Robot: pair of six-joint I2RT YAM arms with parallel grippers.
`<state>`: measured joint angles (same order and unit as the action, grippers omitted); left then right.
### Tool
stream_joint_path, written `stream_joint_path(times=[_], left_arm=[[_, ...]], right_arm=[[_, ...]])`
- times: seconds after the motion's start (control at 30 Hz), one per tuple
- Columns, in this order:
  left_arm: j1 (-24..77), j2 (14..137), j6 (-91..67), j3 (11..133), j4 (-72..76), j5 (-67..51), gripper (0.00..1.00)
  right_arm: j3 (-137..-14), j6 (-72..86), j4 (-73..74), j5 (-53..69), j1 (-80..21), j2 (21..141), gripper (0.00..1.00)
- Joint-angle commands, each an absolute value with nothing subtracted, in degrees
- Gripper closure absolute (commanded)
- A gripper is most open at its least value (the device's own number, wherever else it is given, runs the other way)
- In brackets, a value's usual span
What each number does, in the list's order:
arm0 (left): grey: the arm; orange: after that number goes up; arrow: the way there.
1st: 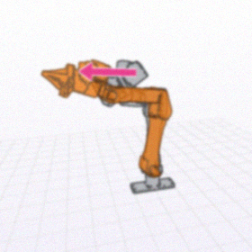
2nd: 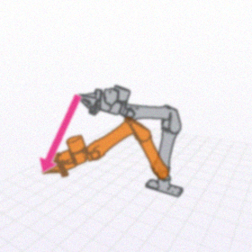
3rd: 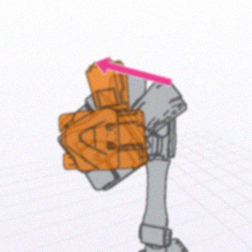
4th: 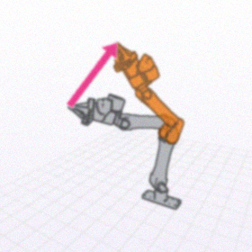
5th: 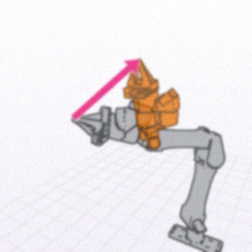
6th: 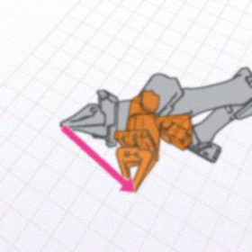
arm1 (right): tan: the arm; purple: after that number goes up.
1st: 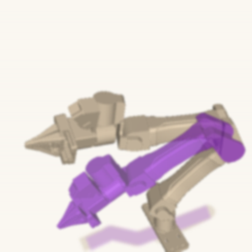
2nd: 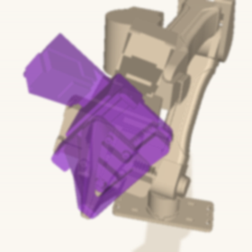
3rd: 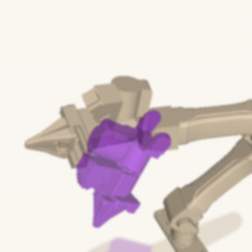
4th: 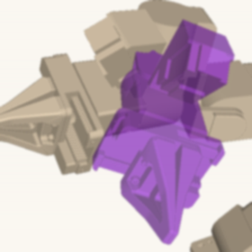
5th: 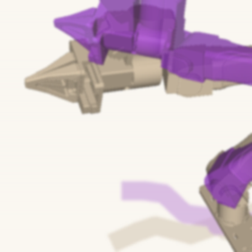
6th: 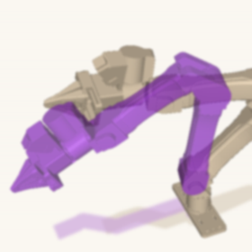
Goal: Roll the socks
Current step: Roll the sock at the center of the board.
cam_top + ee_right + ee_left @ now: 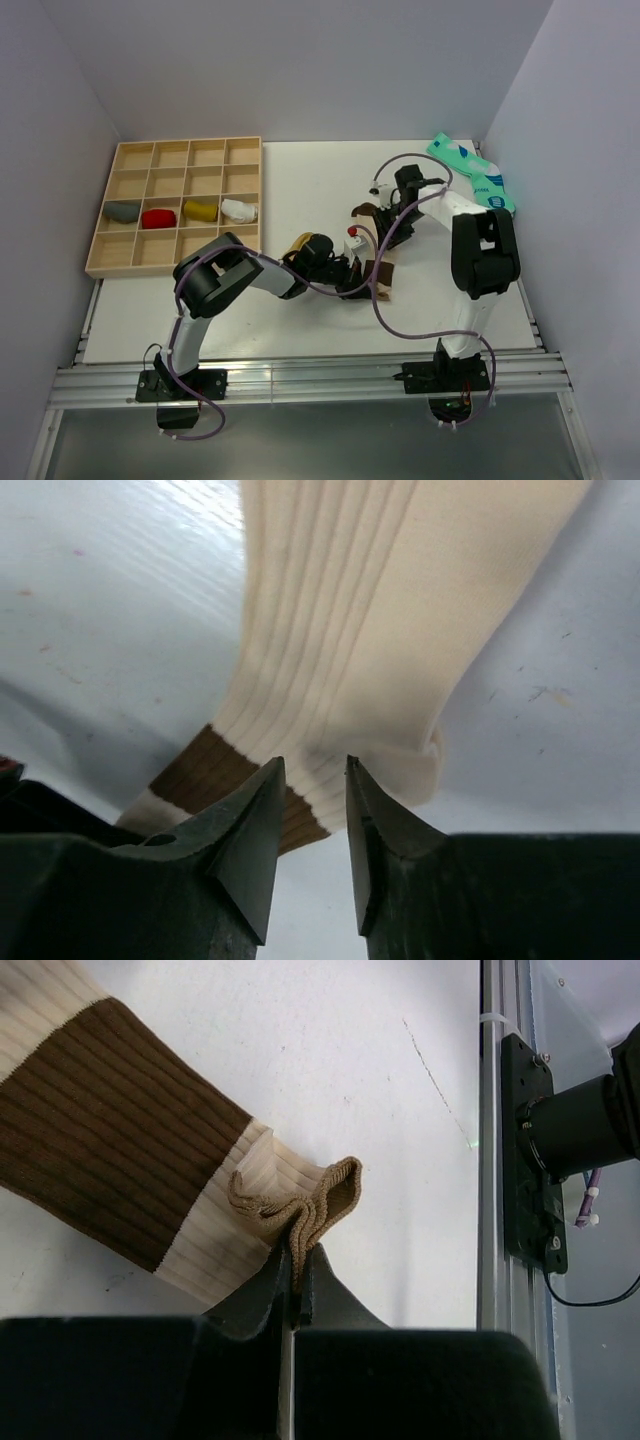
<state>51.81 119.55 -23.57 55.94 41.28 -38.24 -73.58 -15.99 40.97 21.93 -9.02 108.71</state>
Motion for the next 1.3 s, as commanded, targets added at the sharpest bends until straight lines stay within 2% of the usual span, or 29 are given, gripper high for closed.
stream_joint_path(times=[0.0,0.27,0.43,0.8,1.27], left_arm=[[52.2,117.2,-22.1,55.4,43.1,-37.7,1.0],[52.3,115.9,-22.5,54.1,46.2,-37.2,1.0],[52.3,114.7,-23.2,52.8,49.0,-35.5,1.0],[52.3,115.0,-23.8,53.4,50.3,-34.2,1.0],[52.2,114.6,-24.1,52.4,50.2,-30.3,1.0]], right_arm=[[-72.8,-18.5,40.1,25.4,-9.1,102.4,0.63],[-71.1,-21.1,44.7,32.9,-10.1,101.9,0.79],[-70.8,-24.2,48.1,36.4,-11.9,103.9,0.81],[-70.1,-25.9,50.0,36.0,-14.8,108.0,0.83],[-63.9,-29.0,51.9,32.0,-14.2,100.8,0.88]])
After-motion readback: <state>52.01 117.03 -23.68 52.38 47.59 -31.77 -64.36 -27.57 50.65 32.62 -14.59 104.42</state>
